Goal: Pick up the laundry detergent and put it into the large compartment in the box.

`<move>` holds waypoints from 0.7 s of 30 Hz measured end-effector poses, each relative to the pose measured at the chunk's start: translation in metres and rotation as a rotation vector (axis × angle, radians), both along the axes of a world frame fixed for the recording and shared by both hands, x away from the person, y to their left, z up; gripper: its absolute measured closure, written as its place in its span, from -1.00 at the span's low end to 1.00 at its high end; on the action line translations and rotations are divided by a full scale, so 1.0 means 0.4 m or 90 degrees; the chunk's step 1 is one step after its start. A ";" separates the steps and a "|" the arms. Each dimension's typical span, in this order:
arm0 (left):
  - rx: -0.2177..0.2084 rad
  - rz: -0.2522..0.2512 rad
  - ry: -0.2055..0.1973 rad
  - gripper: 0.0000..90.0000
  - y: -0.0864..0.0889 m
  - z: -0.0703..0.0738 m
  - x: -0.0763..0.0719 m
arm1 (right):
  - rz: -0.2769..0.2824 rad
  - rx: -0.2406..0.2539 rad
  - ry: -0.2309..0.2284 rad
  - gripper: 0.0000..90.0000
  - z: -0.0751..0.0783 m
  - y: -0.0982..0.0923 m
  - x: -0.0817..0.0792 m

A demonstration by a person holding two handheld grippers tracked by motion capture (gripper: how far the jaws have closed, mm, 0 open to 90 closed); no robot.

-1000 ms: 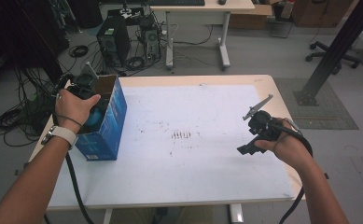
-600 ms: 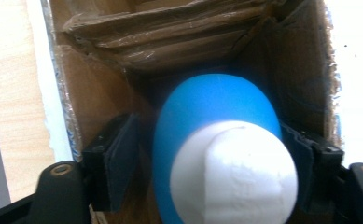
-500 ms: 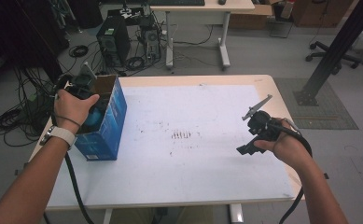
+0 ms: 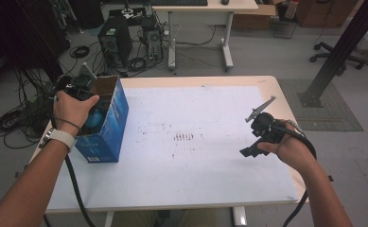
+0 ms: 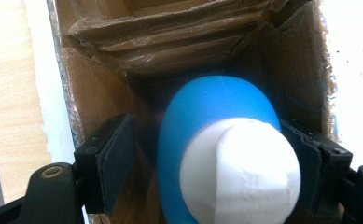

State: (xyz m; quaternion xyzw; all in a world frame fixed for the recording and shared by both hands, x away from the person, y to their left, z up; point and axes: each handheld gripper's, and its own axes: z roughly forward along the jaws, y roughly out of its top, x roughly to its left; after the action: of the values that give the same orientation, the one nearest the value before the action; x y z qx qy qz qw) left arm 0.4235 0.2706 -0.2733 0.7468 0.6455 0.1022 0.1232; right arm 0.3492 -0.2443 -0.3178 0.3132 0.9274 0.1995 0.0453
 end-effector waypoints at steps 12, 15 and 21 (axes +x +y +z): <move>-0.007 -0.004 -0.006 -0.58 0.002 0.012 -0.007 | -0.001 0.000 -0.002 -0.78 0.004 0.003 -0.005; -0.010 -0.005 -0.005 -0.58 0.005 0.014 -0.008 | -0.001 0.001 -0.002 -0.78 0.005 0.003 -0.006; -0.014 -0.006 -0.006 -0.59 0.006 0.017 -0.010 | 0.000 0.000 -0.004 -0.78 0.008 0.003 -0.007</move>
State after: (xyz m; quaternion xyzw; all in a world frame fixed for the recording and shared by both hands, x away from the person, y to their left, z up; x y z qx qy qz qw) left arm 0.4197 0.2729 -0.2666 0.7478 0.6425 0.0981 0.1353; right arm 0.3464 -0.2431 -0.3147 0.3128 0.9271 0.2008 0.0483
